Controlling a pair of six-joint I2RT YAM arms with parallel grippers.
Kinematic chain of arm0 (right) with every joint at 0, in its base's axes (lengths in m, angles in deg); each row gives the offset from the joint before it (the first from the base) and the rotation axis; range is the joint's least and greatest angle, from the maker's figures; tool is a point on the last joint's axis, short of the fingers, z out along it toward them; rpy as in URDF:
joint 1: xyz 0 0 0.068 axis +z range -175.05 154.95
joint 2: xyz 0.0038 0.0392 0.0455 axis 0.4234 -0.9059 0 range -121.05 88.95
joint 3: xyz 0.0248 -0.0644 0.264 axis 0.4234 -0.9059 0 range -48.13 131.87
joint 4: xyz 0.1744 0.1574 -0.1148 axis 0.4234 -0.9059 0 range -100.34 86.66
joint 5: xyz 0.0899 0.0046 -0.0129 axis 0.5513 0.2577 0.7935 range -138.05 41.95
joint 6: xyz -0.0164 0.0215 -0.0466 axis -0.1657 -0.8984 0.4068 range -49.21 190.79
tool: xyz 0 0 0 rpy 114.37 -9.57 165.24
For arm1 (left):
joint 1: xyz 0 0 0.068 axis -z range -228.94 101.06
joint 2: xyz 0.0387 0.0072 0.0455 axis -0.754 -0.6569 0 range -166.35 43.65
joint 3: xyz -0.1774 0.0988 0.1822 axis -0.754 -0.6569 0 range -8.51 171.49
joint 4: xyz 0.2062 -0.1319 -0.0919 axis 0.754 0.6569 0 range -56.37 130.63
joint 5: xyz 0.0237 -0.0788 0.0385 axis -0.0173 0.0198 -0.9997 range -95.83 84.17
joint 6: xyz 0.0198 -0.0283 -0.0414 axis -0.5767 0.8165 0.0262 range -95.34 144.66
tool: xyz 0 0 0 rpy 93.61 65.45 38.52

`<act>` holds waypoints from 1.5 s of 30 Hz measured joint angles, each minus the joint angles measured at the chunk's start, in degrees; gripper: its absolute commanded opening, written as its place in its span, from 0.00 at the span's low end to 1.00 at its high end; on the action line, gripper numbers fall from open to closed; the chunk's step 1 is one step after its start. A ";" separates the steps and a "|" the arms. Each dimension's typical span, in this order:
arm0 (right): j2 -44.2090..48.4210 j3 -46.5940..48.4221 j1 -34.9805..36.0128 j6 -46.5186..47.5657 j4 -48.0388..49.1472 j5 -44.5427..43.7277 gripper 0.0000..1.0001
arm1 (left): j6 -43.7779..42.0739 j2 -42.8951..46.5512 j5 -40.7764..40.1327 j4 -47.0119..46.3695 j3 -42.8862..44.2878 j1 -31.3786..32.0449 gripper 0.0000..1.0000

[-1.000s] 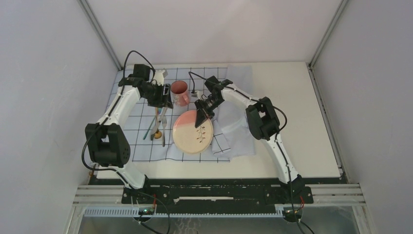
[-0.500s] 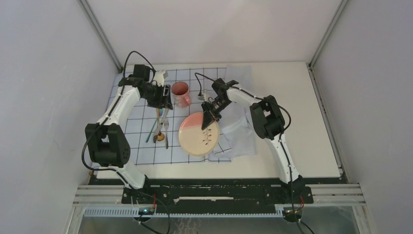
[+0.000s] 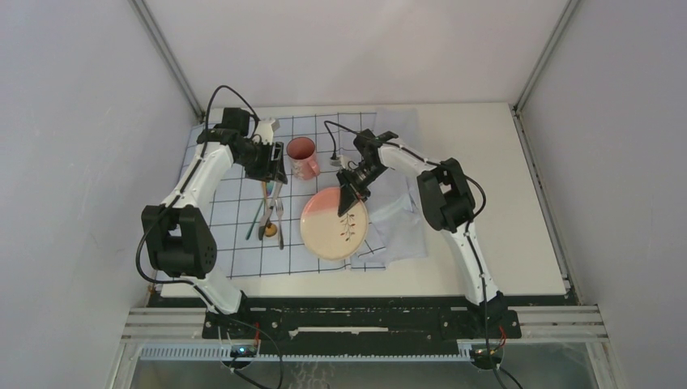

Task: Set the dinner table for one person
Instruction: Place the plate on the napkin.

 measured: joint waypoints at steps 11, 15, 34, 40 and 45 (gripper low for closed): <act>-1.79 3.41 1.53 -0.76 -0.61 -0.35 0.00 | -0.07 0.00 -0.11 0.33 0.00 0.09 0.64; -2.54 4.68 1.86 -0.83 -1.18 -0.22 0.09 | -0.13 0.00 -0.09 0.33 0.00 0.11 0.64; -6.69 6.23 1.05 -0.79 -2.05 -5.46 0.56 | -1.07 0.00 -0.07 1.62 0.00 0.20 0.64; -6.71 6.32 0.31 -1.99 -2.03 -5.75 0.58 | -1.44 0.00 -0.02 1.84 0.00 0.42 0.64; -6.32 6.51 0.17 -2.49 -2.10 -6.36 0.62 | -1.51 0.00 -0.02 1.92 0.00 0.70 0.64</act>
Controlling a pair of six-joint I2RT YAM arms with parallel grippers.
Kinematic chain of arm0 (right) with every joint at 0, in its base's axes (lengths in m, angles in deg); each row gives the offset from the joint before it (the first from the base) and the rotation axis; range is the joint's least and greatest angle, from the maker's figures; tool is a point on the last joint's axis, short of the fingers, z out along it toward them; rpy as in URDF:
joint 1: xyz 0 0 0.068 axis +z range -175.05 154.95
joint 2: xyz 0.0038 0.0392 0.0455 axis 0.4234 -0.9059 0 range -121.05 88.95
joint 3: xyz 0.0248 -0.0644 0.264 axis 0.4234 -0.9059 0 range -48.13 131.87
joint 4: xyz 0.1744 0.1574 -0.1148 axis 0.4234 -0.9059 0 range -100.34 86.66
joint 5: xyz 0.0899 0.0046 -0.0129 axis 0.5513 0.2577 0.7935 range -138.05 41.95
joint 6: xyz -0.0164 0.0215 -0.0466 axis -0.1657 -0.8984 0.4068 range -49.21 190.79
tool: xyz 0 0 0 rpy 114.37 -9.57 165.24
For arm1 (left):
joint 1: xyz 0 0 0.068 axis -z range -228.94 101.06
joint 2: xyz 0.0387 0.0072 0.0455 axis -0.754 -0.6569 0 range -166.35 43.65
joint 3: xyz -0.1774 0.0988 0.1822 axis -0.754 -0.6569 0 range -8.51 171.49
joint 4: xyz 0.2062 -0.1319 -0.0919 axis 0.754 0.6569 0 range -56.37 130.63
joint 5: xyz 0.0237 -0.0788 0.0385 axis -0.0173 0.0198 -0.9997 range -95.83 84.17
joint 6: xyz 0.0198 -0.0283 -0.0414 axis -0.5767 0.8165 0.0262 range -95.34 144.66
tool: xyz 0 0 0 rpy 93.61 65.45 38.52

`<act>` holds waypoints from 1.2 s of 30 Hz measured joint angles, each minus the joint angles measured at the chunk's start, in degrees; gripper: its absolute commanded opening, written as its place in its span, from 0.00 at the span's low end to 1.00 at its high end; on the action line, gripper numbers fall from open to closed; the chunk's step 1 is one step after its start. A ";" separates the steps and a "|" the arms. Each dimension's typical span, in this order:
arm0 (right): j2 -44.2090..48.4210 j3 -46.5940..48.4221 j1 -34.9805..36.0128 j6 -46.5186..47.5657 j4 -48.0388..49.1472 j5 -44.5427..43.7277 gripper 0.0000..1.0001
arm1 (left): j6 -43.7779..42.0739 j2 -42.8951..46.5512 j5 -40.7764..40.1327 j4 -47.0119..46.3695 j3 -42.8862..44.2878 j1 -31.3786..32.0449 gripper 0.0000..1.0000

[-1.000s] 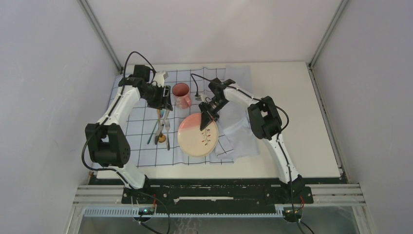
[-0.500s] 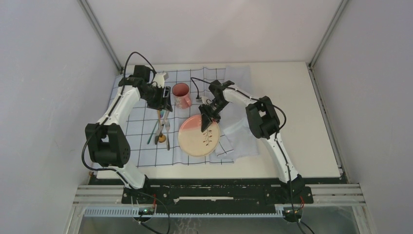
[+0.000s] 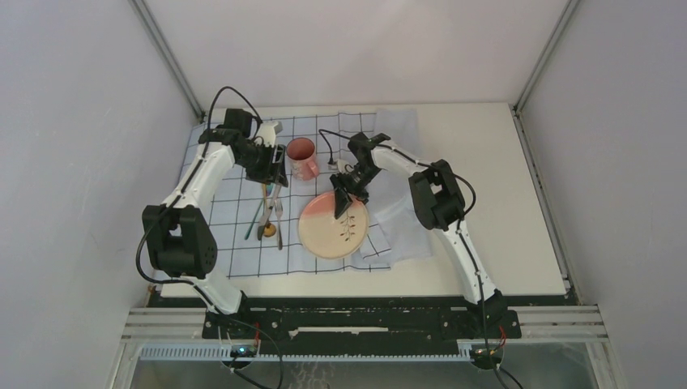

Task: Set the dinner table for one person
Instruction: Place the plate on the napkin.

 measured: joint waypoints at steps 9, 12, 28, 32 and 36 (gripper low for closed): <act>1.62 3.65 -2.69 0.70 1.84 -10.99 0.63 | -1.03 0.00 0.02 0.79 0.00 0.57 0.64; 3.45 2.86 -3.10 0.66 3.67 -15.54 0.63 | -1.11 0.00 0.04 0.85 0.00 0.81 0.64; 22.32 -18.97 -2.14 1.22 8.92 -36.61 0.63 | -1.51 0.00 -0.22 1.20 0.00 1.55 0.64; 30.14 -26.95 -4.96 1.38 9.20 -35.08 0.62 | -1.44 0.00 -0.31 1.16 0.00 1.55 0.64; 32.68 -32.74 -6.75 1.38 8.81 -30.60 0.62 | -1.44 0.00 -0.98 1.14 0.00 1.55 0.63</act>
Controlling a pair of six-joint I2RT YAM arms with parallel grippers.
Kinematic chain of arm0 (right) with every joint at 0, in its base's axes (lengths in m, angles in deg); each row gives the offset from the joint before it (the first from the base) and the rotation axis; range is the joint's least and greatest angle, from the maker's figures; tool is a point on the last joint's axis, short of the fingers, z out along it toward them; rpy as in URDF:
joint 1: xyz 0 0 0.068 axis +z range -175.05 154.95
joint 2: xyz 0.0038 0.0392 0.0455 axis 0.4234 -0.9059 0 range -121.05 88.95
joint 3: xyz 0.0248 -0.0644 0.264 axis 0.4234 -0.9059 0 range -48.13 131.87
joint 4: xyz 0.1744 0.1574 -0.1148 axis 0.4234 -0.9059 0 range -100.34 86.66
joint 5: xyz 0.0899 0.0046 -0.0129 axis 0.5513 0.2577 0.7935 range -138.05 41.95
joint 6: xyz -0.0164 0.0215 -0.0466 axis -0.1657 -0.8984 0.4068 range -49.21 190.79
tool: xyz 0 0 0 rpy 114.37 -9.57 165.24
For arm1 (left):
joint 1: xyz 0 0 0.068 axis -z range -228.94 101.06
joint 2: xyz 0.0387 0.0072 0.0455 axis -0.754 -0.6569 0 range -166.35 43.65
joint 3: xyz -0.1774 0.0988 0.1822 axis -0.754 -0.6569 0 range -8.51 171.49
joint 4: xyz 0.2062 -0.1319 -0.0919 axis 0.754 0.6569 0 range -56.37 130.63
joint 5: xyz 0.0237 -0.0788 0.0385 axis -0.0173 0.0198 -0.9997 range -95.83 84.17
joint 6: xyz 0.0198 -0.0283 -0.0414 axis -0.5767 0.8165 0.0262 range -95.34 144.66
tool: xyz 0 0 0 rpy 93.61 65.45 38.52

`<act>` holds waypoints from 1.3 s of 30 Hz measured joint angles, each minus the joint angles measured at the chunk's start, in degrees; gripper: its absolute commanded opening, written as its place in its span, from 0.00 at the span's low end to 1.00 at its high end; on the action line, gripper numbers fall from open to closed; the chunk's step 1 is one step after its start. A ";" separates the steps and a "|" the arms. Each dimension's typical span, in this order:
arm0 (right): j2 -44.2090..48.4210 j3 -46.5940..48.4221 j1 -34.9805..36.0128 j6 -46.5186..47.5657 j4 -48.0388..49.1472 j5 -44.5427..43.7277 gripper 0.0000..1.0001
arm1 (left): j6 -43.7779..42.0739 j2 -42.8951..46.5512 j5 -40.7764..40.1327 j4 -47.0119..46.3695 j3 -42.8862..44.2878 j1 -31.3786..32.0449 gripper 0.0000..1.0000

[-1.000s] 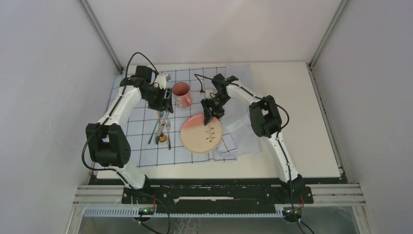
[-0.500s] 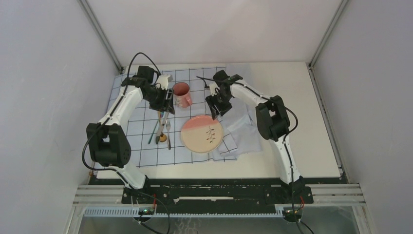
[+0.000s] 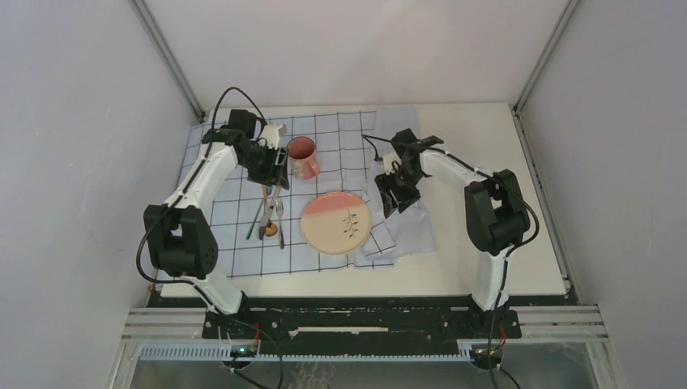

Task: Set the dinner table for one person
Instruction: Place the plate on the napkin, then flatten out the napkin at the center of the board.

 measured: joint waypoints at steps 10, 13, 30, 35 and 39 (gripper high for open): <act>2.45 -13.70 -0.66 1.03 0.68 13.18 0.61 | 2.21 0.11 -3.41 -6.54 -4.26 0.00 0.64; 3.02 -13.77 -1.70 1.38 1.40 15.96 0.61 | 2.60 0.11 -4.00 -7.50 -4.42 0.00 0.64; 3.72 -14.84 -2.10 1.55 2.03 18.43 0.60 | 2.56 0.15 -4.87 -8.52 -4.42 0.00 0.64; 1.95 -14.84 -2.19 1.57 2.14 19.21 0.60 | 2.49 0.15 -4.87 -8.33 -4.42 0.00 0.64; 0.11 -14.86 -2.78 1.92 2.69 20.85 0.60 | 2.47 0.15 -4.90 -8.11 -4.42 0.00 0.64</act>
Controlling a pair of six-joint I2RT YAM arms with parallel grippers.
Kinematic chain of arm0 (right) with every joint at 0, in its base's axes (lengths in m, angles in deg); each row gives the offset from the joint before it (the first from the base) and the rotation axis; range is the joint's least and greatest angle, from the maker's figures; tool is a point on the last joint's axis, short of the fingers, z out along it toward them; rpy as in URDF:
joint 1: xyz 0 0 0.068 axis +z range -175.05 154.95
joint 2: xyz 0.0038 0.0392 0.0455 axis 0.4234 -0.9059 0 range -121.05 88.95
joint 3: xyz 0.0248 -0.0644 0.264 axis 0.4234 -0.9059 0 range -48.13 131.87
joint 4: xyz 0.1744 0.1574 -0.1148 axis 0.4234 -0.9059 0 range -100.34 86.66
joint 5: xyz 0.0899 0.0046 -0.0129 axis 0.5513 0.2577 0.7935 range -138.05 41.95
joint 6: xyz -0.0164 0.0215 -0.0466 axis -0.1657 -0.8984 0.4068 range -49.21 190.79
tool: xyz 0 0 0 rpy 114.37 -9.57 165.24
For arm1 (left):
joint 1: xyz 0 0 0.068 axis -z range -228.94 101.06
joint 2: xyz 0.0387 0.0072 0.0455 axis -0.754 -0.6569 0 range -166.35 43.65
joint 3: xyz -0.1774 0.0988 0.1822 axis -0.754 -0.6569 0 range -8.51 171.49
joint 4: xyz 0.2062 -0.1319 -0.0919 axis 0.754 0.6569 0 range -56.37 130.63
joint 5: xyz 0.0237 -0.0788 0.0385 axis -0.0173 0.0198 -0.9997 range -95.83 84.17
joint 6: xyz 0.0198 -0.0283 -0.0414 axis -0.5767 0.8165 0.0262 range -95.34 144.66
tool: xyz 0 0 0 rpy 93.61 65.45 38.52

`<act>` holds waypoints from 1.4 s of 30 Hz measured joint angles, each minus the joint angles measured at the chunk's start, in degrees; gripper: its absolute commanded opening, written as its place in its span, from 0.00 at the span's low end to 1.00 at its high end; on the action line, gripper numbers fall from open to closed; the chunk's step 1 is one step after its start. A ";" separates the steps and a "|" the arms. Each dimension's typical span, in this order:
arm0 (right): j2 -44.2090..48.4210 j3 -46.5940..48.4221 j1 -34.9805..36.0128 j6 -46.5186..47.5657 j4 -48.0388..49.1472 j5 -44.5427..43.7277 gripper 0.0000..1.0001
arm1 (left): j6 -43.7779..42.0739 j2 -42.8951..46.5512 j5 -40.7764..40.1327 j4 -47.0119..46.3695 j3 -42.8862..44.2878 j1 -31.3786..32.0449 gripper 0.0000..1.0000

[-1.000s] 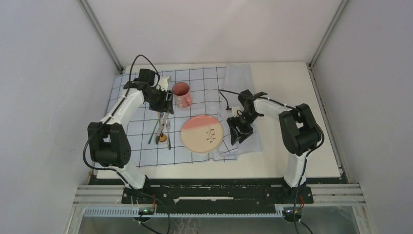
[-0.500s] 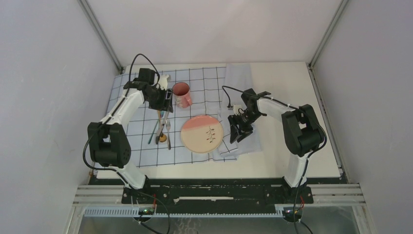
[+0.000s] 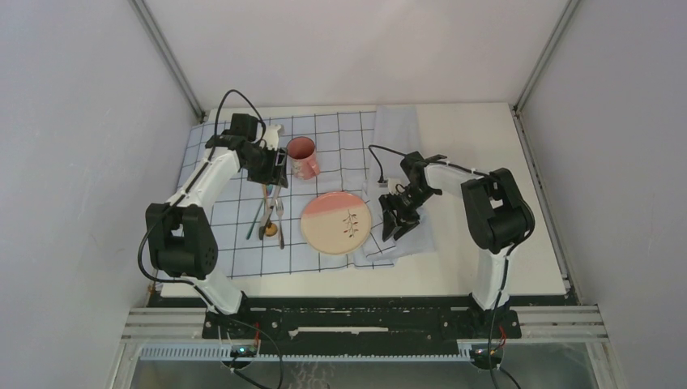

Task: Set the dinner table for one person
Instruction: Flatten out the napkin at the center of the board.

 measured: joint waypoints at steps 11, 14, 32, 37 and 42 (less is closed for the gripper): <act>-1.84 -0.02 -1.60 0.11 1.27 5.31 0.56 | -0.02 0.00 0.02 0.20 0.00 0.00 0.64; -3.08 -0.02 -1.57 0.13 1.25 6.62 0.55 | -0.04 0.00 0.00 0.33 0.00 0.00 0.64; -4.26 -0.02 -1.05 1.77 0.66 8.41 0.00 | -0.48 0.63 0.00 0.66 0.00 0.00 0.64; -0.81 -0.09 -2.19 1.68 0.90 7.30 0.00 | -0.50 0.74 0.00 0.66 0.00 0.00 0.64; 8.37 -0.09 -6.14 1.55 1.16 5.49 0.00 | -0.52 0.90 0.00 0.74 0.00 0.00 0.64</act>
